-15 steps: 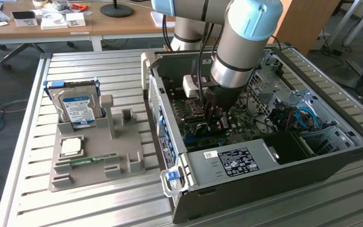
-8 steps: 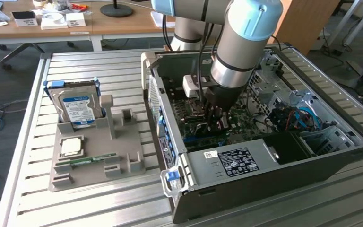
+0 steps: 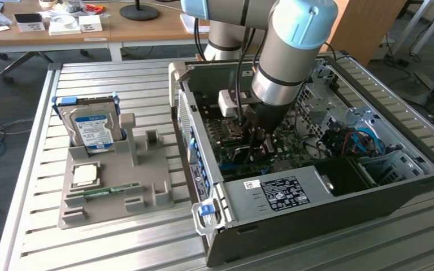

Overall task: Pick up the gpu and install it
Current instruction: 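Insert the gpu into the slot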

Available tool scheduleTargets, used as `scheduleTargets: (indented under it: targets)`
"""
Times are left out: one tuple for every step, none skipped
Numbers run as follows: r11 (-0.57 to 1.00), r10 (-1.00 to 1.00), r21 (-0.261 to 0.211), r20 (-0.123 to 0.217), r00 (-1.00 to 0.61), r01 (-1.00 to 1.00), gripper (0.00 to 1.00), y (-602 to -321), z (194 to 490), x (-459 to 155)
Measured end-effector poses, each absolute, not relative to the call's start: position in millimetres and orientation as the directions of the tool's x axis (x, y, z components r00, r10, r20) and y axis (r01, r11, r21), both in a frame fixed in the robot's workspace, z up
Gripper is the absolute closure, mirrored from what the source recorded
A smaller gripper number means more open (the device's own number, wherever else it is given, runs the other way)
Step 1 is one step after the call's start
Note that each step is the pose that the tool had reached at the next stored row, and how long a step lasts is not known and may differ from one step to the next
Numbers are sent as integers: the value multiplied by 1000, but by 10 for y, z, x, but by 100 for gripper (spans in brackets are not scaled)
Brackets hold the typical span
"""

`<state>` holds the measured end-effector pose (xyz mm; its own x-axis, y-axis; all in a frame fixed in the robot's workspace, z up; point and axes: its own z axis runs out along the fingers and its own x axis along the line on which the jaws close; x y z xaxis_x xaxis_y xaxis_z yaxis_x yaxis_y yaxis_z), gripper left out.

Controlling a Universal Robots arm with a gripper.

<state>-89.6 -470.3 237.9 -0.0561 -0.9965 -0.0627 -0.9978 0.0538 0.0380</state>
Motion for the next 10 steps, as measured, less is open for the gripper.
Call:
scheduleTargets:
  targets:
    - [54,-996,38,-63,-56,-998,48,-4703,2378,-896]
    - [54,-996,38,-63,-56,-998,48,-4703,2379,-896]
    - [54,-996,38,-63,-56,-998,48,-4703,2382,-896]
    - [54,-996,38,-62,-56,-998,48,-4703,2393,-896]
    - [54,-996,38,-63,-56,-998,48,-4703,2410,-896]
    - [54,-996,38,-63,-56,-998,48,-4703,2431,-896]
    - [54,-996,38,-63,-56,-998,48,-4703,2457,-896]
    - [54,-996,38,-63,-56,-998,48,-4702,2484,-896]
    - [54,-996,38,-63,-56,-998,48,-4703,2509,-896]
    - [54,-996,38,-63,-56,-998,48,-4702,2532,-896]
